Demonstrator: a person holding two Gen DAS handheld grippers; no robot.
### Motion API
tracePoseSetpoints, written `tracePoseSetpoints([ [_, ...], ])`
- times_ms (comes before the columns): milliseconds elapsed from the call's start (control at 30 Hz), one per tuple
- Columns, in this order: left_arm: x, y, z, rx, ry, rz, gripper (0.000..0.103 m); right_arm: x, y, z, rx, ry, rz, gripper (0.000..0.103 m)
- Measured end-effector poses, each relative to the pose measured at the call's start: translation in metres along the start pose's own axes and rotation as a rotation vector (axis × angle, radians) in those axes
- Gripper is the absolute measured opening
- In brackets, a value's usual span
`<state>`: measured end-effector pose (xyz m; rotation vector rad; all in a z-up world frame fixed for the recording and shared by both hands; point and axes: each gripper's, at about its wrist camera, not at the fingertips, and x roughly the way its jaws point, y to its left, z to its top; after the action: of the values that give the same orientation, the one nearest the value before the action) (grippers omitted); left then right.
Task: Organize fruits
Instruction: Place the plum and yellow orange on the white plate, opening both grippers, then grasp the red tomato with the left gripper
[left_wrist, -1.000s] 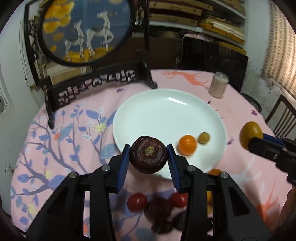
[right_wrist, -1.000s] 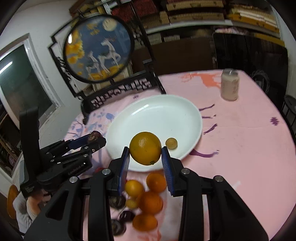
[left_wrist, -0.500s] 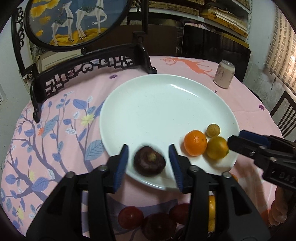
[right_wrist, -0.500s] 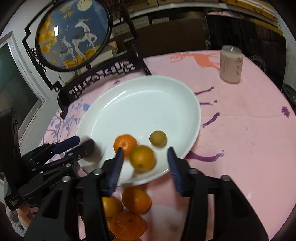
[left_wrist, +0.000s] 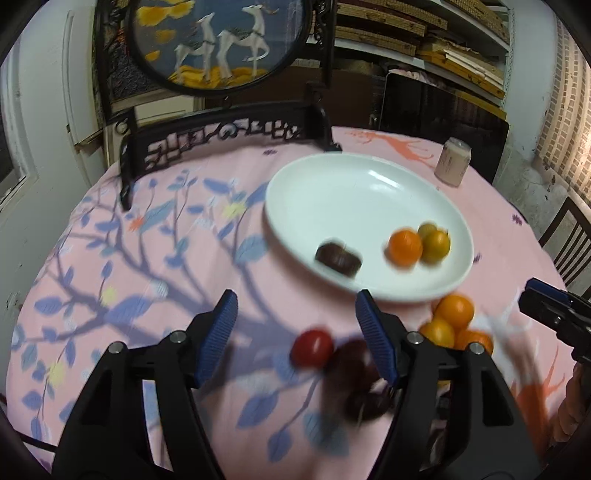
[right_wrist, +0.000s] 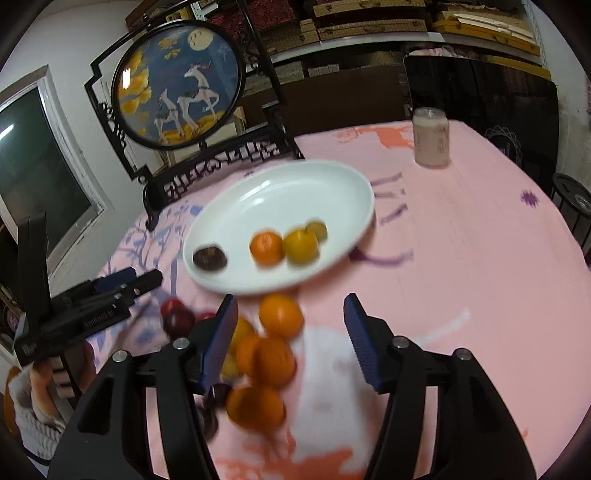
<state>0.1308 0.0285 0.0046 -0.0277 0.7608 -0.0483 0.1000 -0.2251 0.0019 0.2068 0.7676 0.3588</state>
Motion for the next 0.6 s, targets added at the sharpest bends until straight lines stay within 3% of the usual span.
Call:
tracePoseSetpoints([
  [233,-0.007,0.012,-0.030,-0.010,0.031,0.043,0.074,-0.014,-0.006,-0.023,0.021,0.009,0.003,0.060],
  [600,0.009,0.011,-0.021,-0.034,0.060,-0.043,0.074,-0.009,-0.010,-0.025,0.035,0.030,-0.014,0.060],
])
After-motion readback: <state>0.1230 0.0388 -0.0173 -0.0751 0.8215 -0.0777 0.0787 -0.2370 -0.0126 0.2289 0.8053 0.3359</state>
